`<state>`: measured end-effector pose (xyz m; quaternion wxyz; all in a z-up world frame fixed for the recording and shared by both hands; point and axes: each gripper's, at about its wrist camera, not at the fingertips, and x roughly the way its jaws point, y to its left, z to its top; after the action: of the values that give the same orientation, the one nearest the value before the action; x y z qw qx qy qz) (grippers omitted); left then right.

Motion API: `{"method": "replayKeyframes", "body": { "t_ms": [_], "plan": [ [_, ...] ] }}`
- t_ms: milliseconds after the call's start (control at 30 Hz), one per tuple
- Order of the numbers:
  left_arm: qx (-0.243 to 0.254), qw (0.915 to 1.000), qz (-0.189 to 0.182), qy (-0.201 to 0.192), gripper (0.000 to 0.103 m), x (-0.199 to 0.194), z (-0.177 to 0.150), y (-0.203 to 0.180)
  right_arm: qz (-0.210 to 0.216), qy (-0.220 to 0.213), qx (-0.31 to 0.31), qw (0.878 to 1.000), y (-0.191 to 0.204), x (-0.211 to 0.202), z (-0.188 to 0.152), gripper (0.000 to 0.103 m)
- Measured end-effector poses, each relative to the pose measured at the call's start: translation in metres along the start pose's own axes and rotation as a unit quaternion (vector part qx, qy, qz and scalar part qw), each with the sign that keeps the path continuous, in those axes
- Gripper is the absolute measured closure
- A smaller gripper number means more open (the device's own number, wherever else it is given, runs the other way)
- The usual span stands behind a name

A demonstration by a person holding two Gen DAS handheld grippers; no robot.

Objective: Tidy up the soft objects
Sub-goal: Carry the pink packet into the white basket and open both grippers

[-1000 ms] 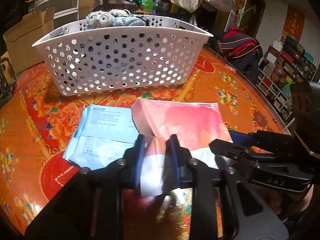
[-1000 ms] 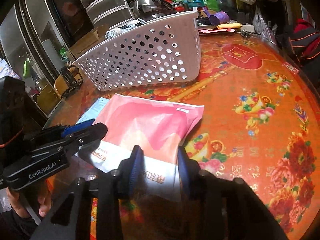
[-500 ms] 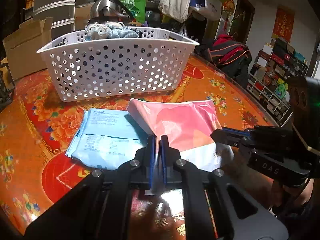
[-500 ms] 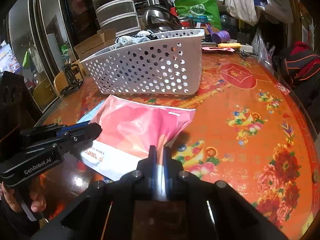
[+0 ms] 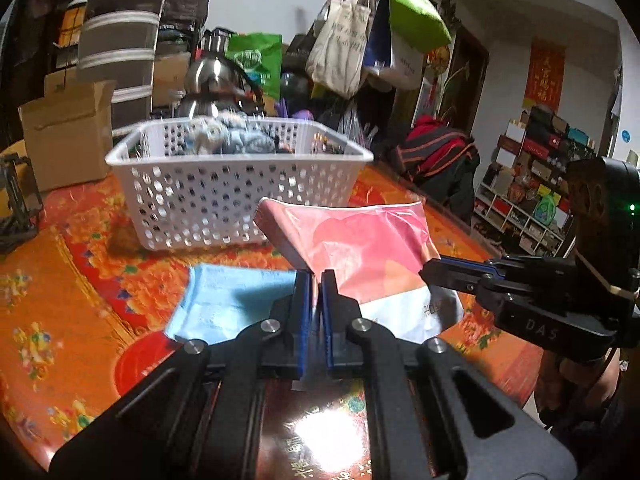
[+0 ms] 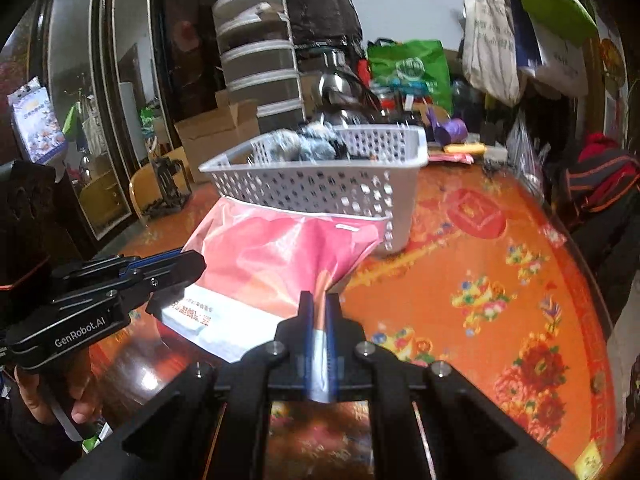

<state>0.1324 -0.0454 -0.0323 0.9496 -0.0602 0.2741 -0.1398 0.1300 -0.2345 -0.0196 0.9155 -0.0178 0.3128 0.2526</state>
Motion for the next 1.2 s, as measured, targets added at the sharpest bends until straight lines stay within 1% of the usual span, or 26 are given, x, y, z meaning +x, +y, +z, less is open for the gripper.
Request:
{"method": "replayKeyframes", "body": {
  "t_ms": [167, 333, 400, 533, 600, 633, 700, 767, 833, 900, 1000, 1067, 1200],
  "plan": [
    [-0.003, 0.9998, 0.002, -0.019, 0.098, -0.019, 0.019, 0.007, 0.005, -0.019, -0.018, 1.0, 0.013, -0.009, 0.02, 0.099],
    [-0.001, 0.9993, 0.008, -0.035, 0.098, -0.03, 0.046, 0.015, 0.009, -0.032, -0.03, 0.999, 0.021, -0.011, 0.051, 0.099],
    [0.001, 0.9992, 0.01, -0.039, 0.098, -0.031, 0.062, 0.02, 0.008, -0.037, -0.031, 0.999, 0.021, -0.006, 0.071, 0.099],
    [0.007, 0.9987, 0.022, -0.046, 0.098, -0.019, 0.11, 0.031, 0.007, -0.047, -0.029, 0.998, 0.017, 0.006, 0.112, 0.099],
    [0.008, 0.9985, 0.028, -0.046, 0.098, -0.01, 0.134, 0.037, -0.003, -0.052, -0.036, 0.998, 0.016, 0.018, 0.137, 0.099],
    [0.012, 0.9983, 0.034, -0.045, 0.098, -0.003, 0.146, 0.04, -0.006, -0.049, -0.037, 0.998, 0.014, 0.024, 0.145, 0.099],
    [0.006, 0.9983, 0.04, -0.041, 0.098, 0.012, 0.168, 0.049, -0.015, -0.042, -0.038, 0.998, 0.01, 0.043, 0.167, 0.099],
    [0.008, 0.9982, 0.05, -0.034, 0.098, 0.03, 0.186, 0.056, -0.021, -0.035, -0.038, 0.998, 0.005, 0.06, 0.18, 0.099],
    [-0.003, 0.9982, 0.057, -0.021, 0.098, 0.054, 0.199, 0.068, -0.023, -0.023, -0.035, 0.999, -0.001, 0.081, 0.188, 0.099],
    [-0.01, 0.9981, 0.06, -0.012, 0.098, 0.076, 0.204, 0.078, -0.031, -0.016, -0.038, 0.999, -0.007, 0.097, 0.19, 0.099],
    [-0.018, 0.9971, 0.074, 0.007, 0.098, 0.106, 0.204, 0.09, -0.031, 0.0, -0.03, 0.999, -0.015, 0.126, 0.191, 0.099],
    [-0.023, 0.9964, 0.079, 0.019, 0.098, 0.121, 0.199, 0.096, -0.026, 0.01, -0.025, 0.999, -0.019, 0.14, 0.187, 0.099],
    [-0.02, 0.9949, 0.094, 0.03, 0.098, 0.139, 0.19, 0.102, -0.029, 0.025, -0.031, 0.999, -0.02, 0.158, 0.176, 0.099]
  ]
}}
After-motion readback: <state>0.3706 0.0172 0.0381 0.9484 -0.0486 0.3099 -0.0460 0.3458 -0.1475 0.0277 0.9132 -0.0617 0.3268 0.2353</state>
